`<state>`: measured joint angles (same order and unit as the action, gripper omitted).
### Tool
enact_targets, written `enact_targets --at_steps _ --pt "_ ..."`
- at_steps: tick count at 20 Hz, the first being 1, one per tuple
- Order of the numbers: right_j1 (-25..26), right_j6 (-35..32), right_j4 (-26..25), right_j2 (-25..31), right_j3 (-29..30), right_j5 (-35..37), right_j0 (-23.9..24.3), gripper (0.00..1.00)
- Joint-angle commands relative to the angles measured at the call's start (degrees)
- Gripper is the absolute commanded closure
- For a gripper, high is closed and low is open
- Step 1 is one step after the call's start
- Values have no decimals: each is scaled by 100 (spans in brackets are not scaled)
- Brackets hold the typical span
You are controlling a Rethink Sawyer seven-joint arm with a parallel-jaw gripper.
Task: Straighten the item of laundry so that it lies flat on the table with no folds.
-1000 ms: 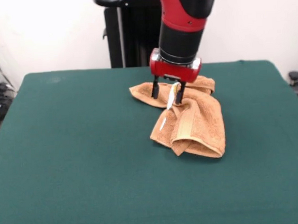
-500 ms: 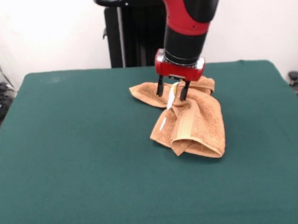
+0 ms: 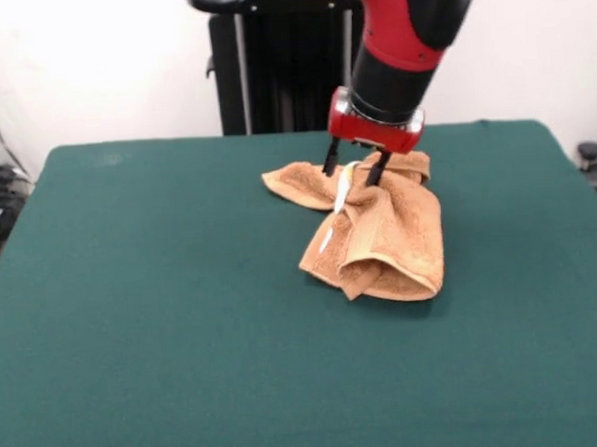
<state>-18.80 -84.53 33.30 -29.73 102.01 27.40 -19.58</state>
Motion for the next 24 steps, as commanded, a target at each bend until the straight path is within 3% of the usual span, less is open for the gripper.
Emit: enact_targets --at_steps 1,5,17,24 --pt "1031 -2972 242 -442 -451 380 -828 0" --pt "1159 -3234 263 -532 -524 282 -951 0" --pt "578 -2970 -260 -399 -547 518 -703 0" --pt "716 -2958 -289 -216 -596 139 -509 0"
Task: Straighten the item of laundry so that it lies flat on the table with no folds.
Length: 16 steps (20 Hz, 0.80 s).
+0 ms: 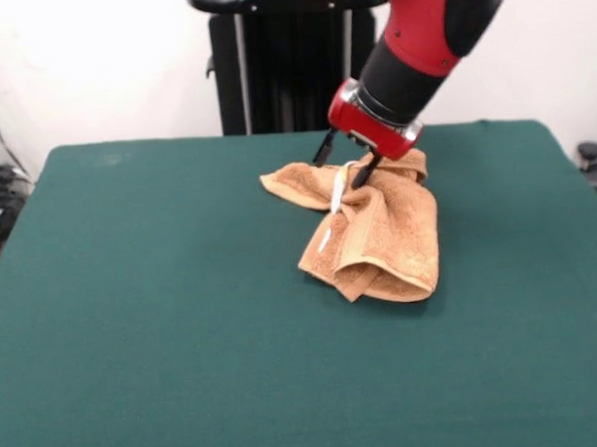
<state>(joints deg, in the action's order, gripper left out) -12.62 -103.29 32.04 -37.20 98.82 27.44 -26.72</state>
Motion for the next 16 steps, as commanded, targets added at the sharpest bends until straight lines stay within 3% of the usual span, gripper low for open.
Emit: enact_targets --at_steps 1,11,16 --pt "157 -1114 -156 542 -314 107 211 0" --pt "680 -1470 -47 335 -650 -49 122 0" --pt "496 -1268 31 717 -569 -234 298 0"
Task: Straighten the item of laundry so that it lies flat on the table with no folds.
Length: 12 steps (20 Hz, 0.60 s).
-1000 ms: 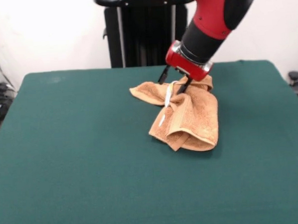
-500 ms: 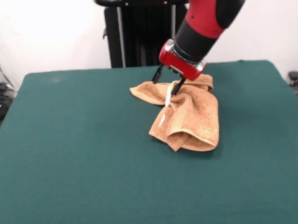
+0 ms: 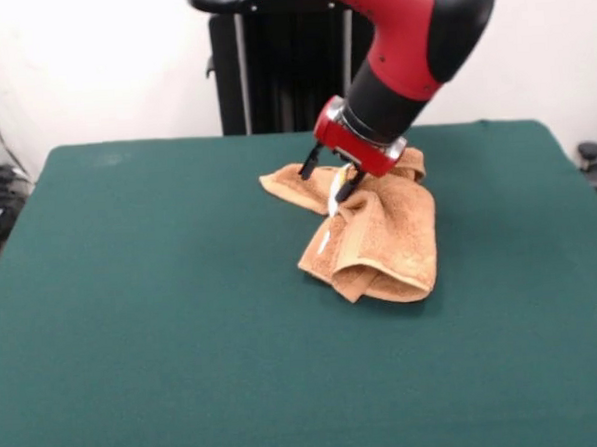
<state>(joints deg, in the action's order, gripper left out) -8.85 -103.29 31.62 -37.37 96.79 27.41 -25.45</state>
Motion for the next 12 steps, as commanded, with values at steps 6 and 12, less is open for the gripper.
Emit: enact_targets --at_steps 6,12 --pt "-97 -1021 67 1097 -288 -47 414 0" --pt "131 -1322 -61 639 -400 152 161 0"
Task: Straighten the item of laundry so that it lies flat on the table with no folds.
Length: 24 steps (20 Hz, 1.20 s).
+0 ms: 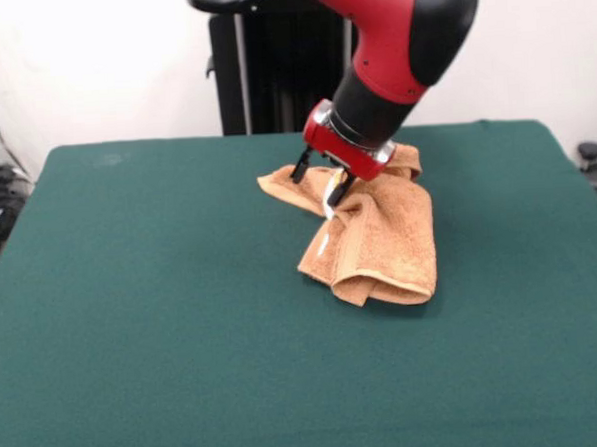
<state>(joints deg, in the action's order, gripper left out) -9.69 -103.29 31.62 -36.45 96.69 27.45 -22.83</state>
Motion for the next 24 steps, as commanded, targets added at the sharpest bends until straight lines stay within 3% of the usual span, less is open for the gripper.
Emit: enact_targets --at_steps 1,6,11,24 --pt "205 -1274 -75 571 -347 70 -74 0" --pt "-8 -1023 -8 990 -125 -81 242 0" --pt "-393 -452 137 1926 188 -177 910 0" --pt "-576 -478 -197 2566 304 -296 1401 0"
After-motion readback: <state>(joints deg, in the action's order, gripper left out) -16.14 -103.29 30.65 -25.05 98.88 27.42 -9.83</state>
